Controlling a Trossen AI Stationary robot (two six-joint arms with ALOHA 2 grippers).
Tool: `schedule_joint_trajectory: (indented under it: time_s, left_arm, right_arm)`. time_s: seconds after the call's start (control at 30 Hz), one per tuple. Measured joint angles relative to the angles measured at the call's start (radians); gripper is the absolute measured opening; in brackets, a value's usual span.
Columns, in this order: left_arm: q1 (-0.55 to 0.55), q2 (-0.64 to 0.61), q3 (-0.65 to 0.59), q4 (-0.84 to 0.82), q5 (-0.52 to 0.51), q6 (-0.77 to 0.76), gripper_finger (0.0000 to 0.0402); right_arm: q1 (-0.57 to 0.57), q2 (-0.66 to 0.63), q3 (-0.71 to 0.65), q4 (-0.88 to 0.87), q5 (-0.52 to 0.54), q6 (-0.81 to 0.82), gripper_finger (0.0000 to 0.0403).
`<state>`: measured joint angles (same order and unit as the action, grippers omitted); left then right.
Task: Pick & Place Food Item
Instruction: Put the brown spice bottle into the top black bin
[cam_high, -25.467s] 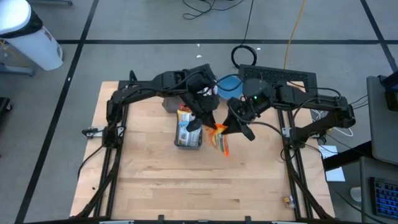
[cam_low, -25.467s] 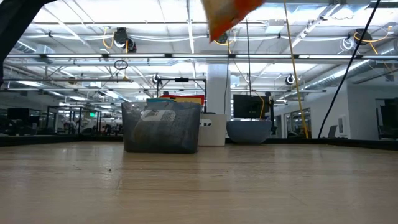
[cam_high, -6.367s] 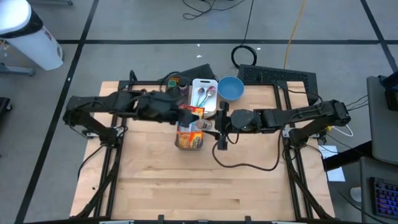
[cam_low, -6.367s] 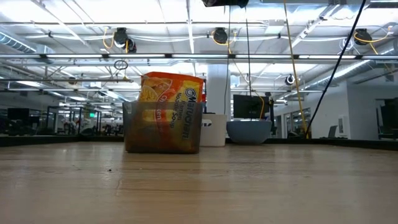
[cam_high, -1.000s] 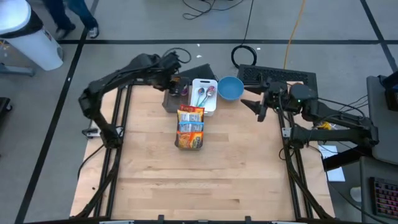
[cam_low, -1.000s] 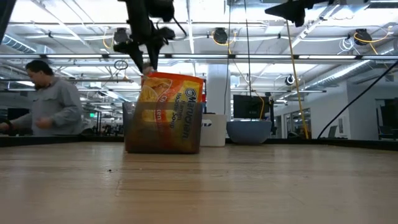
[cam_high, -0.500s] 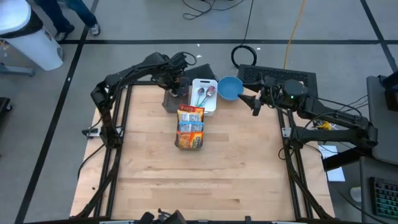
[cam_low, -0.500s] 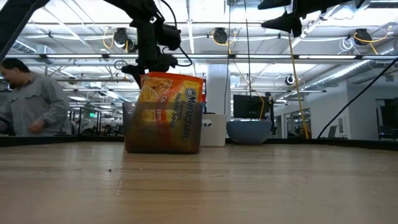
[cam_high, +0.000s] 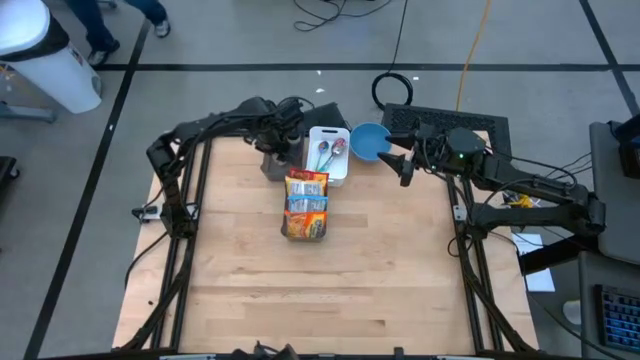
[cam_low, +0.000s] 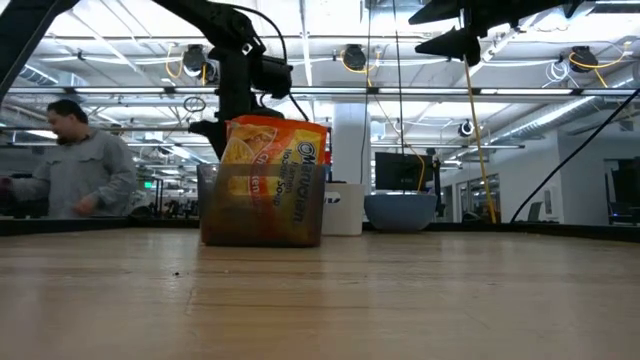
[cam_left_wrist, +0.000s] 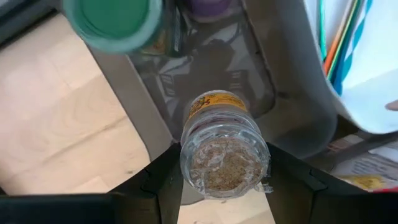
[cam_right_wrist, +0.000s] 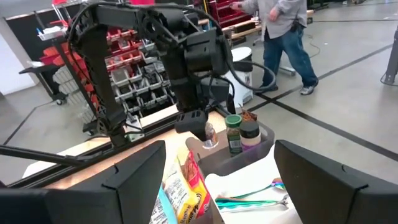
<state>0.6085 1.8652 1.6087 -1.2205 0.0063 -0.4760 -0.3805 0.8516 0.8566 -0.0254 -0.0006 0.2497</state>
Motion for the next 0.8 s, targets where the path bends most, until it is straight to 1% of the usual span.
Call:
schedule_joint_trajectory:
  time_s: [0.2,0.3,0.63,0.8]
  left_arm:
    - [-0.003,0.0,-0.072,0.068,0.03,-0.031,0.0184]
    - [-0.002,0.0,-0.092,0.082,0.023,-0.036,0.0184]
    - [0.004,0.0,-0.173,0.226,0.035,-0.11,0.0184]
    - [0.015,0.0,-0.206,0.25,0.038,-0.116,0.0184]
  right_arm:
    - [0.0,0.0,0.0,0.0,0.0,0.0,0.0293]
    - [0.0,0.0,0.0,0.0,0.0,0.0,0.0293]
    - [0.0,0.003,0.0,-0.001,-0.001,0.0,0.0293]
    - [0.0,0.003,0.0,-0.001,-0.001,0.004,0.0293]
